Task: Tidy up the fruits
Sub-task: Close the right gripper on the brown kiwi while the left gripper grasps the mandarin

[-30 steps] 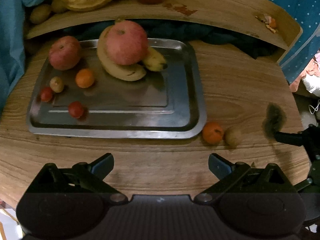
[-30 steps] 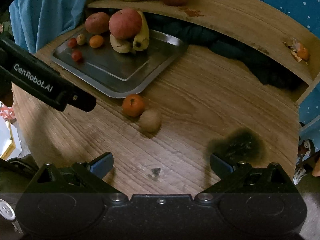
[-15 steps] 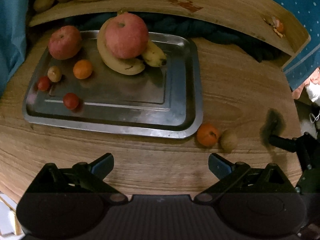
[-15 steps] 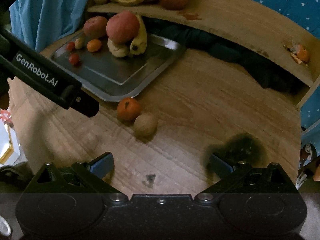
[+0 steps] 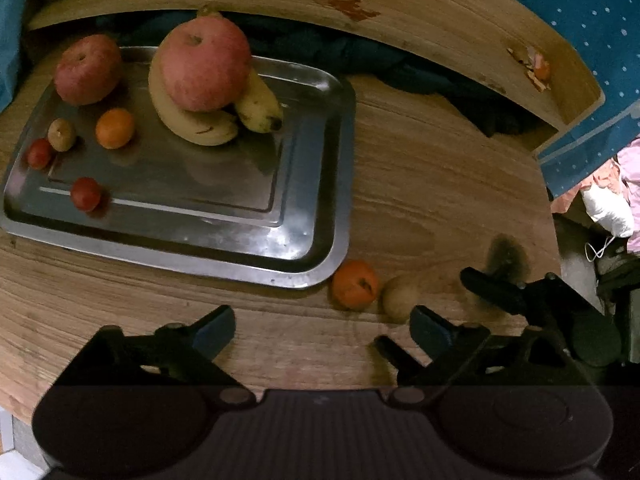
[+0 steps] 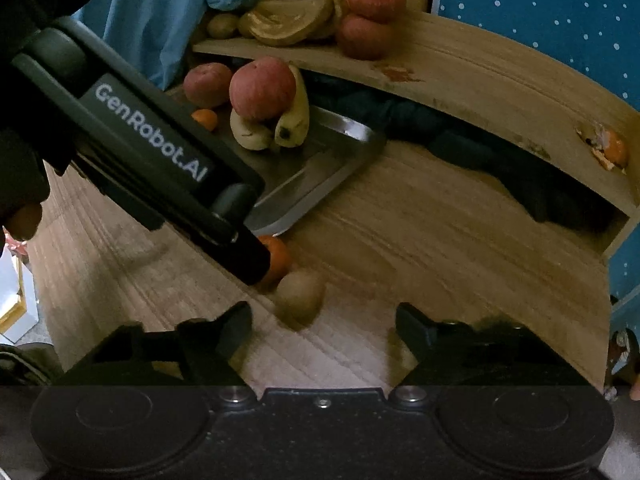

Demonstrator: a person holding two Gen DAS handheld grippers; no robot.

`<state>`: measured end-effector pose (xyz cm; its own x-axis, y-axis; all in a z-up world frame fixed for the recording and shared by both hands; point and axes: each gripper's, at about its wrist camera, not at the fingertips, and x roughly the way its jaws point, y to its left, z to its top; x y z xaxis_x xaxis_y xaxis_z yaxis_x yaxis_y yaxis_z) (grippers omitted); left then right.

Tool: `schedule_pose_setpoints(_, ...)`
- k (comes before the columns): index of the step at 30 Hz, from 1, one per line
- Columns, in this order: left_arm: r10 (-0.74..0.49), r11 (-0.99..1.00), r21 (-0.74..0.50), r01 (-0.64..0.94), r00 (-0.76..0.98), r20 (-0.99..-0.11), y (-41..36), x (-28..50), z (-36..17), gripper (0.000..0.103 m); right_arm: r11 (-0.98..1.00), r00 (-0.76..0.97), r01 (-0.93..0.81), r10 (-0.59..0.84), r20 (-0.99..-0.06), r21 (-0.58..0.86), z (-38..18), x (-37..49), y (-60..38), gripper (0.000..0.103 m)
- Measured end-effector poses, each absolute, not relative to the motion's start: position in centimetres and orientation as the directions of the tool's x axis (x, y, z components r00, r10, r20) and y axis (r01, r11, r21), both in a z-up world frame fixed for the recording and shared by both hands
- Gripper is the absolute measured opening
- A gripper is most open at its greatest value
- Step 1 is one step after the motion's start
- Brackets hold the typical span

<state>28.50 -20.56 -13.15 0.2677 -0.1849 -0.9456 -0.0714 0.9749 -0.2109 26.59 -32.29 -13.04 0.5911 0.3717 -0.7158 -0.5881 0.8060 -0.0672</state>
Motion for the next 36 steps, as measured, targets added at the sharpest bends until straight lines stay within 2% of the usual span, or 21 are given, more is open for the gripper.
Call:
schedule_pose_setpoints(3,-0.191,0.97,-0.223,-0.095,0.265,-0.945,-20.4,28.8,-13.3,0.091,0.792,0.576,-0.608,0.385,-0.721,-0.063,-13.2,27.0,-32.2,0.061)
schedule_pose_setpoints(6,-0.202,0.964,-0.239,-0.116,0.26,-0.944,-20.2,29.1,-13.5,0.089,0.777,0.56,-0.627,0.41,-0.72,-0.045,-13.4,27.3,-32.0,0.053)
schedule_pose_setpoints(13,-0.239,0.954,-0.274,-0.119,0.246,-0.939,-20.4,30.0,-14.2,0.084,0.77,0.55,-0.638,0.436,-0.712,-0.021,-13.4,27.3,-32.0,0.046)
schedule_pose_setpoints(24,-0.266,0.931,-0.307,-0.196,0.209,-0.941,-20.4,31.2,-15.4,0.068,0.762,0.535,-0.647,0.448,-0.716,-0.006,-13.5,27.6,-32.2,0.046)
schedule_pose_setpoints(29,-0.265,0.928,-0.307,-0.209,0.204,-0.942,-20.5,31.3,-15.5,0.066,0.751,0.521,-0.66,0.457,-0.721,-0.001,-13.4,27.5,-32.2,0.046)
schedule_pose_setpoints(31,-0.274,0.924,-0.317,-0.216,0.204,-0.94,-20.3,31.3,-15.4,0.062,0.75,0.519,-0.661,0.458,-0.722,0.0,-13.4,27.5,-32.1,0.045)
schedule_pose_setpoints(33,-0.279,0.922,-0.321,-0.217,0.202,-0.939,-20.3,31.3,-15.5,0.046,0.75,0.52,-0.662,0.458,-0.721,-0.001,-13.5,27.5,-32.1,0.041)
schedule_pose_setpoints(36,-0.279,0.924,-0.318,-0.212,0.197,-0.94,-20.3,31.3,-15.5,0.043,0.75,0.521,-0.661,0.457,-0.721,-0.003,-13.5,27.7,-32.2,0.038)
